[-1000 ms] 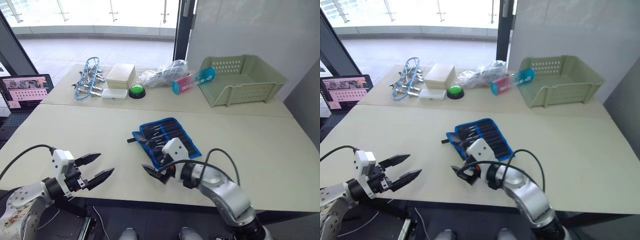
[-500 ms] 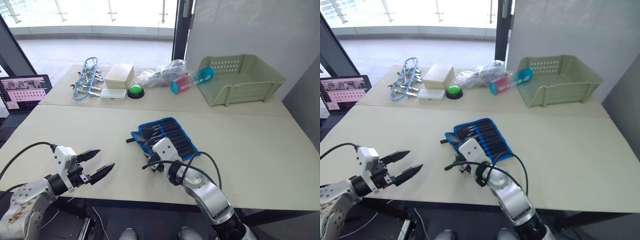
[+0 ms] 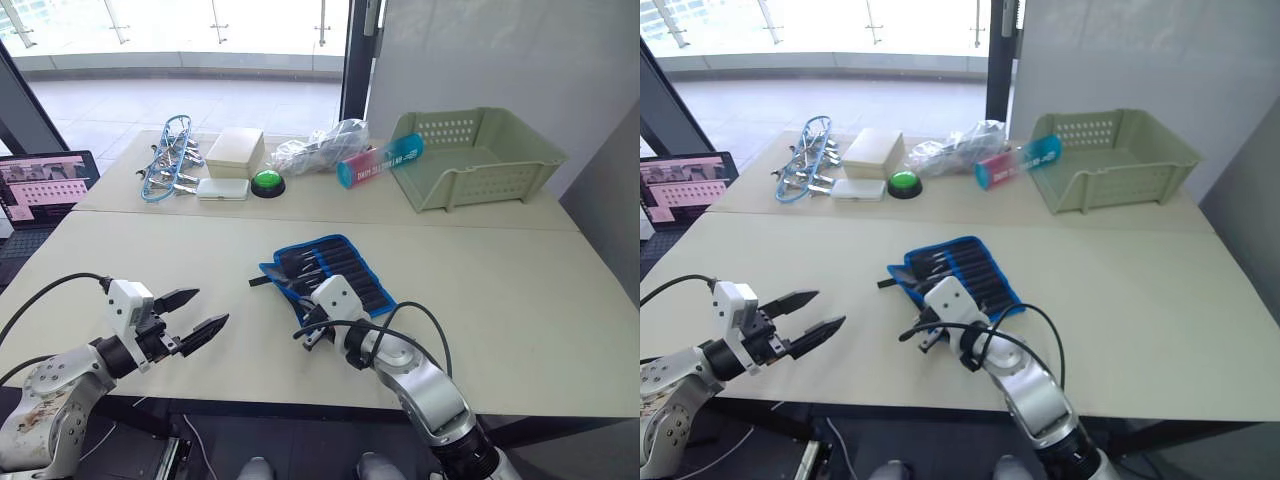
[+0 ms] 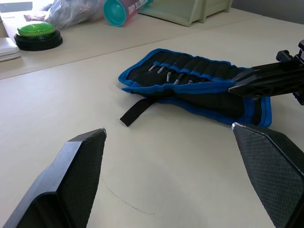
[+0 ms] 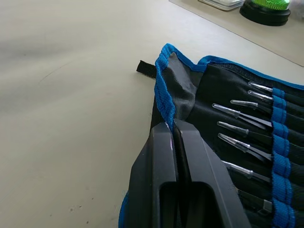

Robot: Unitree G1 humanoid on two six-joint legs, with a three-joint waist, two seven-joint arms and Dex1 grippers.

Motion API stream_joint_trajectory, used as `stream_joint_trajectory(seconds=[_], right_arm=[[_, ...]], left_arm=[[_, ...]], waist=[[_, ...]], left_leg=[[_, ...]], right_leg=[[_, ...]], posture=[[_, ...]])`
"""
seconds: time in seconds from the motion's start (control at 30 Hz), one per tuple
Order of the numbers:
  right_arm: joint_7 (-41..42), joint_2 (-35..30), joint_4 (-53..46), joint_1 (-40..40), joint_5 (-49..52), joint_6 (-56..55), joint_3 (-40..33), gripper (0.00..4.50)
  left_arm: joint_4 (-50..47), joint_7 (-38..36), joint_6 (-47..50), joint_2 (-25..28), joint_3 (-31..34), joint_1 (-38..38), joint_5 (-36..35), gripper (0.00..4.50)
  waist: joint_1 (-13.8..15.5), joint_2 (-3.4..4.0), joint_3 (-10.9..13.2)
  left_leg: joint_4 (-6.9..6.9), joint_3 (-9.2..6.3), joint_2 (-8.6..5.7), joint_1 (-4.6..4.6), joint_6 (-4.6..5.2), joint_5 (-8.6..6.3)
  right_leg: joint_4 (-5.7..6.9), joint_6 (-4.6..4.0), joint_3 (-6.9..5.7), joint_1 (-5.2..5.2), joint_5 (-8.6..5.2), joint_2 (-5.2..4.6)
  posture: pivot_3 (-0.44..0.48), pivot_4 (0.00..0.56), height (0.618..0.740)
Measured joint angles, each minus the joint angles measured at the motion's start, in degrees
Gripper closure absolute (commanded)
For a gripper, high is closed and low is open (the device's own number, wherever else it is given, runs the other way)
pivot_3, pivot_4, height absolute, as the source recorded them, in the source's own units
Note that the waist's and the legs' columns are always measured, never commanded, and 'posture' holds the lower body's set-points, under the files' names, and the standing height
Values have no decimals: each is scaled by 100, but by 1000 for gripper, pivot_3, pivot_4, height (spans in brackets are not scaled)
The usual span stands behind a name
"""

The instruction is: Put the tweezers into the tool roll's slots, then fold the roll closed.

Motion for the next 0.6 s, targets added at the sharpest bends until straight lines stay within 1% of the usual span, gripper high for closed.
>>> stream_joint_trajectory(seconds=[0.17, 0.27, 0.33, 0.43, 0.53, 0.6], right_arm=[[1397, -990, -75, -41, 202, -1050, 47, 4464], [2221, -1749, 232, -91, 184, -1980, 18, 4464], [2531, -1946, 561, -163, 186, -2399, -57, 4464], [2802, -2028, 928, -319, 186, -2864, -161, 4464], [3077, -2214, 1193, -477, 185, -3257, -293, 4464], [3167, -2254, 1225, -532, 185, -3348, -369, 4464]], left_arm=[[785, -801, -605, 386, -565, -667, 362, 0], [1672, -1662, -1507, 619, -1040, -1204, 761, 0], [2223, -2173, -2068, 686, -1323, -1576, 1000, 0], [2967, -2767, -2725, 686, -1672, -2119, 1245, 0], [3995, -3226, -3372, 540, -1969, -2961, 1483, 0], [4583, -3390, -3631, 409, -2079, -3437, 1597, 0]], waist=[[15, 1, 2], [9, 0, 3], [-4, 1, 4], [-10, 2, 5], [34, 4, 10], [47, 4, 10]], left_leg=[[1, 0, -2, -1, 0, 0], [2, 1, -2, 2, 0, 0], [2, 2, -2, 3, 1, 1], [4, 2, -2, 2, 2, 2], [17, 2, -3, -7, 3, 2], [20, 1, -5, -9, 3, 2]], right_leg=[[-6, 0, -2, 3, 0, 0], [-7, 0, -3, 5, 0, 1], [-5, -1, -3, 5, -1, 2], [0, -1, -3, 4, -1, 3], [-1, -1, -5, 5, -1, 2], [2, 0, -6, 6, -1, 2]], posture=[[0, 150, 740], [0, 150, 740], [0, 150, 740], [0, 150, 740], [0, 150, 740], [0, 150, 740]])
